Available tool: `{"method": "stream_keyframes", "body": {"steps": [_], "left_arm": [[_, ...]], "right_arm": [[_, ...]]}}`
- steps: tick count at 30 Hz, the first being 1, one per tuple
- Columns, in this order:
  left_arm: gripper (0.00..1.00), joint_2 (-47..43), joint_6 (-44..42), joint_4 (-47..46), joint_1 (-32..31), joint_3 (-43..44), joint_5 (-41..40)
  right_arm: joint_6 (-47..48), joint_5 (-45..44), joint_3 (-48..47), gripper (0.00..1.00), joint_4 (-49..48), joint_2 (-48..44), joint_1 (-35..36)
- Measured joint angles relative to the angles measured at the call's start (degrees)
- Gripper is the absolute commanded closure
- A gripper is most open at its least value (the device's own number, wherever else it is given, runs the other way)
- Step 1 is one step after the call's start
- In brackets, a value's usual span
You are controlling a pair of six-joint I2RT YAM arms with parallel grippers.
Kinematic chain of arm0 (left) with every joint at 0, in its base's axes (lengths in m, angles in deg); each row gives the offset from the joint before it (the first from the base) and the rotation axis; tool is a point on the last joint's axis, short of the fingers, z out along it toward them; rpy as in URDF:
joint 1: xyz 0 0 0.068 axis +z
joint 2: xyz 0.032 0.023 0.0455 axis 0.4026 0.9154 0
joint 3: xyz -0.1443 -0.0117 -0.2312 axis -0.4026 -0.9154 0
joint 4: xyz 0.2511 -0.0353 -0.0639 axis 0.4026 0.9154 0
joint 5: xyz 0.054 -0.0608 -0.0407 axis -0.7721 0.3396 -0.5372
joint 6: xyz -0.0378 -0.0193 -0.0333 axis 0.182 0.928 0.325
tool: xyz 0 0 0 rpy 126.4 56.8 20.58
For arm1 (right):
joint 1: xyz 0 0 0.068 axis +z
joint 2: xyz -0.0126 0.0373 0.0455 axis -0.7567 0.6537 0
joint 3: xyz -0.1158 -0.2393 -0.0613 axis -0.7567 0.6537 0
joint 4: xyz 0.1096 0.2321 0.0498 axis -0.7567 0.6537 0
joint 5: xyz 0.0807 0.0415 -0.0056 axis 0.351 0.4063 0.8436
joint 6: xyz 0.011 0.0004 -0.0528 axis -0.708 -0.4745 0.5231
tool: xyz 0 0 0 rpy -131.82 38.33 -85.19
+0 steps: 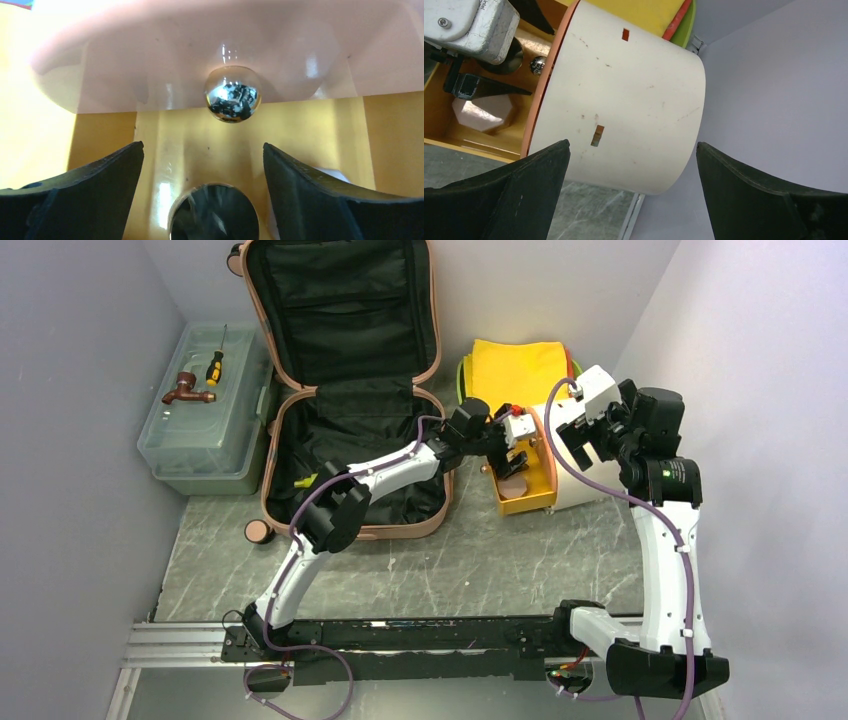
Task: Open, take out, and arrange the luggage
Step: Place the personal item in the drawer.
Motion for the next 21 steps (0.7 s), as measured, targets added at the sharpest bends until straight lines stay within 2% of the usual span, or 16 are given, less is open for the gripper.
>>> {"method": "stream_keyframes", "body": {"steps": [11,21], "left_arm": [[0.01,0.00,-1.16,-1.36,0.04,0.02,-3.82],[0.00,0.00,-2.14,-2.03,0.22,2.08,-5.79]], "right_arm": [[-0.04,-0.61,0.00,0.00,-0.11,1.84,0.00],[-3.76,-8.68,-1.09,0.00,-1.40,9.92,-1.68]]}}
